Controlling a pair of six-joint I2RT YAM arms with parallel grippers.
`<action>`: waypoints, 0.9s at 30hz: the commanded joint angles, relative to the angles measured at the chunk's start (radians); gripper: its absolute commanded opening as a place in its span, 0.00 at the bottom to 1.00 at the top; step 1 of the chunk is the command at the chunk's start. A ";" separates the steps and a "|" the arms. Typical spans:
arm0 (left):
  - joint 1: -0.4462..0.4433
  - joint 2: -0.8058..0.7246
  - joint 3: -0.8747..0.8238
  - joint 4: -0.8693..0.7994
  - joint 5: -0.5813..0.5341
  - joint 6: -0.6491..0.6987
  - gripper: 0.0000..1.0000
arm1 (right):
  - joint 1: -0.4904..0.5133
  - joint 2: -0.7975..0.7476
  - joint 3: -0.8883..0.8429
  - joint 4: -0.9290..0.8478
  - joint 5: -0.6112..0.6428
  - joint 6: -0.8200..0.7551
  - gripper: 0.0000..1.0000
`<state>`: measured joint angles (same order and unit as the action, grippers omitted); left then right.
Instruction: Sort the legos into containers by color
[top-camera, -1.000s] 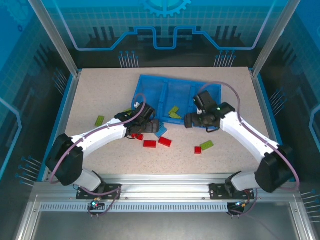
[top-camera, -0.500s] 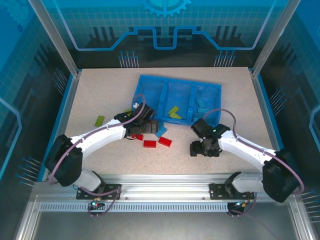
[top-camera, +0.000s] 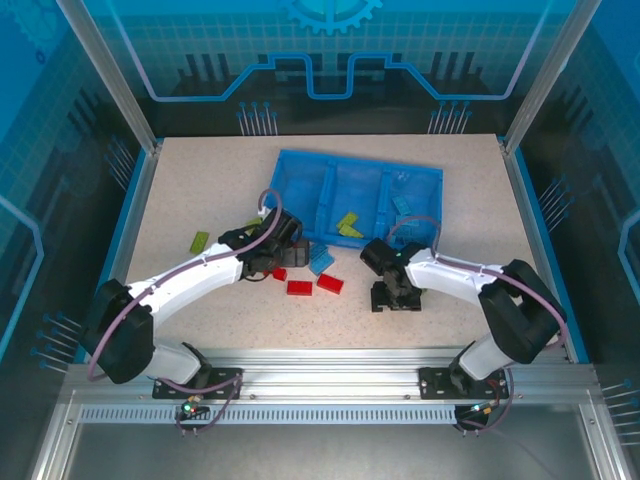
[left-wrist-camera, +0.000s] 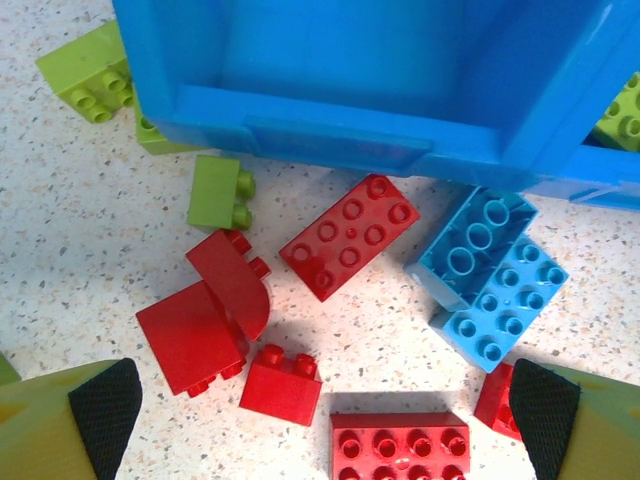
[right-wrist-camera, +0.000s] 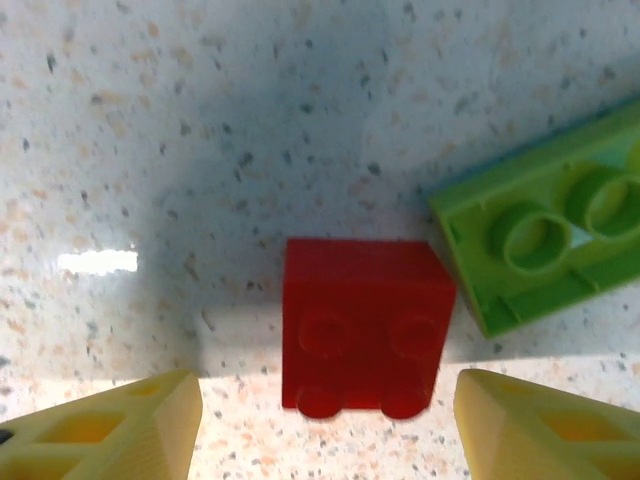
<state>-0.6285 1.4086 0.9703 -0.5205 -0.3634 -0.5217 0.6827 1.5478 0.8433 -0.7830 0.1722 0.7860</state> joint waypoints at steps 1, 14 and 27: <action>0.010 -0.034 -0.026 -0.026 -0.020 0.015 0.99 | 0.009 0.042 0.031 0.012 0.033 -0.009 0.62; 0.022 -0.045 -0.063 -0.013 -0.024 0.014 0.99 | 0.103 0.021 0.207 -0.089 0.072 0.003 0.27; 0.049 -0.147 -0.177 -0.001 -0.010 -0.057 0.99 | 0.008 0.403 0.992 -0.039 -0.162 -0.201 0.28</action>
<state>-0.5888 1.2961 0.8204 -0.5179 -0.3702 -0.5442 0.7055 1.8328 1.6955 -0.8017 0.0956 0.6537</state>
